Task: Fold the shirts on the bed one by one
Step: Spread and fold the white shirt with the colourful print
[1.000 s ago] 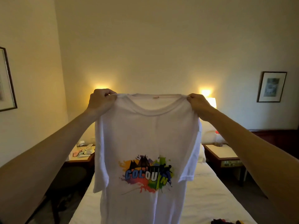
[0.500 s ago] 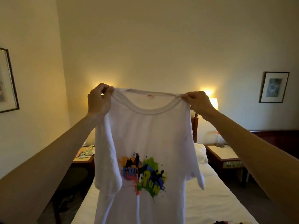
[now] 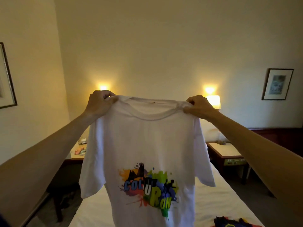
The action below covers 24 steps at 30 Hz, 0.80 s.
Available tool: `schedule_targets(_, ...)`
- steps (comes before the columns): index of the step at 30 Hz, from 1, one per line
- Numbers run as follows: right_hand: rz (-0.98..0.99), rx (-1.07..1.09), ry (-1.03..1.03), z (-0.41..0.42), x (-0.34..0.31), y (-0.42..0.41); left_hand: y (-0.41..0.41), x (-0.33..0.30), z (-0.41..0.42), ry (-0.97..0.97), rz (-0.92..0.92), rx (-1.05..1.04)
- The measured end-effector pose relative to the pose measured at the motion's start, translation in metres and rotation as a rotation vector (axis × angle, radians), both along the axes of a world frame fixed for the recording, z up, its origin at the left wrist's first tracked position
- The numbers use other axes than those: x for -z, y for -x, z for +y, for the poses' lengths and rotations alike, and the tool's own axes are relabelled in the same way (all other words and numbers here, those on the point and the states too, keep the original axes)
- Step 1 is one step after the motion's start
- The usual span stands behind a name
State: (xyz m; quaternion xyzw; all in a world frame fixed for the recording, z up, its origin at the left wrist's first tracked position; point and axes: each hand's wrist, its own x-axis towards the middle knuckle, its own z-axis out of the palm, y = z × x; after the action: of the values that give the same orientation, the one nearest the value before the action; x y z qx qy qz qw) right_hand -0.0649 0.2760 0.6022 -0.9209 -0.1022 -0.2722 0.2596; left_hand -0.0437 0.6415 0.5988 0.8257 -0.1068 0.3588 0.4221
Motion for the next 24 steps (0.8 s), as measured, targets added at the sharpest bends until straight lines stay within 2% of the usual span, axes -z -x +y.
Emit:
schedule_targets(3,-0.073,0.059,-0.104,-0.005,0.000,-0.003,-0.003,0.006,0.000,0.017,-0.041,-0.005)
schedule_targets(7,-0.187,0.060,-0.168,-0.008,-0.001,-0.011,-0.002,0.003,-0.007,0.174,-0.170,-0.019)
schedule_targets(10,-0.018,0.040,0.045,-0.008,0.007,-0.011,-0.003,0.011,-0.009,-0.121,0.012,-0.041)
schedule_targets(11,-0.002,0.043,0.065,-0.009,0.011,-0.012,-0.004,0.015,-0.007,-0.136,0.033,-0.027)
schedule_targets(14,-0.077,0.068,-0.088,-0.010,0.020,-0.016,-0.002,0.019,-0.001,0.092,-0.007,0.091)
schedule_targets(17,-0.002,0.089,-0.079,-0.009,0.025,-0.020,0.006,0.027,-0.001,-0.041,0.164,0.201)
schedule_targets(20,-0.033,0.115,-0.079,-0.012,0.029,-0.024,0.007,0.032,0.007,0.053,0.058,0.149)
schedule_targets(22,0.066,0.094,-0.067,-0.012,0.035,-0.025,0.002,0.042,0.013,-0.088,0.073,0.078)
schedule_targets(24,0.114,0.095,-0.058,-0.010,0.046,-0.030,-0.005,0.064,0.014,-0.261,0.210,0.017)
